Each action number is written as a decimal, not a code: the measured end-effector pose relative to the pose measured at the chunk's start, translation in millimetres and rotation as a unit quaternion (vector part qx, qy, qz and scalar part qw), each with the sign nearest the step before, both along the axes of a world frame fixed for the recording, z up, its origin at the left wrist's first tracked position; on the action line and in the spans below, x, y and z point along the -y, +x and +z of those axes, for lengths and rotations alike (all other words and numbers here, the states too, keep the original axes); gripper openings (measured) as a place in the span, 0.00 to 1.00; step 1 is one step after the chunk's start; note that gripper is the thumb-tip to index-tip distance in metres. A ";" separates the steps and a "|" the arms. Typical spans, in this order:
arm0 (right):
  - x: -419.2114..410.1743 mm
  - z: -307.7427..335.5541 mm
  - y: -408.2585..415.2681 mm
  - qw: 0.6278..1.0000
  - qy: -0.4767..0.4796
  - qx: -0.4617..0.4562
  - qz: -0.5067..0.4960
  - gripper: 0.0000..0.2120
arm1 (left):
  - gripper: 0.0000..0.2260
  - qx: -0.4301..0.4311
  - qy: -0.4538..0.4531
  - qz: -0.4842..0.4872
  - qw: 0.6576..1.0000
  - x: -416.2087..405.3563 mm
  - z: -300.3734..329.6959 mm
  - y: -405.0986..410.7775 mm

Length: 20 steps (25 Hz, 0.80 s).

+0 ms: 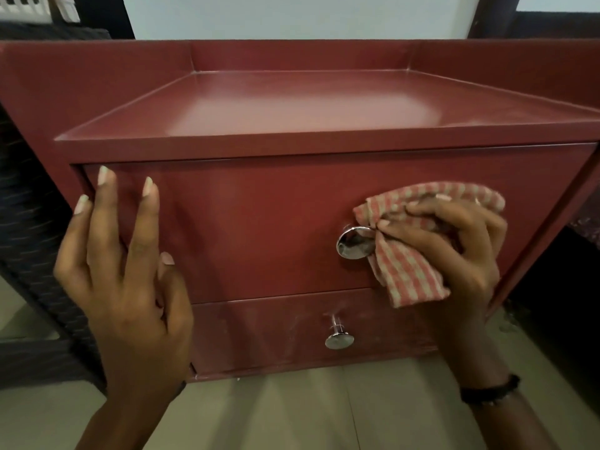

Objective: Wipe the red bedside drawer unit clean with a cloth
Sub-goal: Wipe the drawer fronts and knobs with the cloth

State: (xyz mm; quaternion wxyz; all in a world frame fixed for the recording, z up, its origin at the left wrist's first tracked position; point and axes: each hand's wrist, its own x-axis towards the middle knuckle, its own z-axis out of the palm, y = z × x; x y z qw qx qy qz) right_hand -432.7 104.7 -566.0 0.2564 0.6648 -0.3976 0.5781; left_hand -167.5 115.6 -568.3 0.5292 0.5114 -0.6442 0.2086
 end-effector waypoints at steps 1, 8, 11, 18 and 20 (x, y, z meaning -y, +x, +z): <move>-2.0 14.1 -3.3 0.999 0.005 -0.042 0.018 0.06 | 0.31 0.001 0.003 -0.001 1.000 0.0 -0.7 1.6; -31.3 14.0 12.7 0.995 0.043 -0.064 0.063 0.10 | 0.30 -0.010 0.016 0.026 0.999 -4.0 -2.5 3.3; -5.9 -9.1 33.5 0.986 0.011 -0.161 0.046 0.10 | 0.29 -0.030 0.048 0.027 0.998 -1.4 -4.6 6.8; 4.9 -37.7 18.3 0.990 -0.014 -0.125 0.068 0.15 | 0.28 -0.045 0.066 0.008 0.997 -1.5 -5.3 10.8; 0.6 -28.9 22.9 0.992 0.000 -0.072 0.101 0.16 | 0.29 -0.039 0.052 0.016 0.998 -5.3 -2.3 5.7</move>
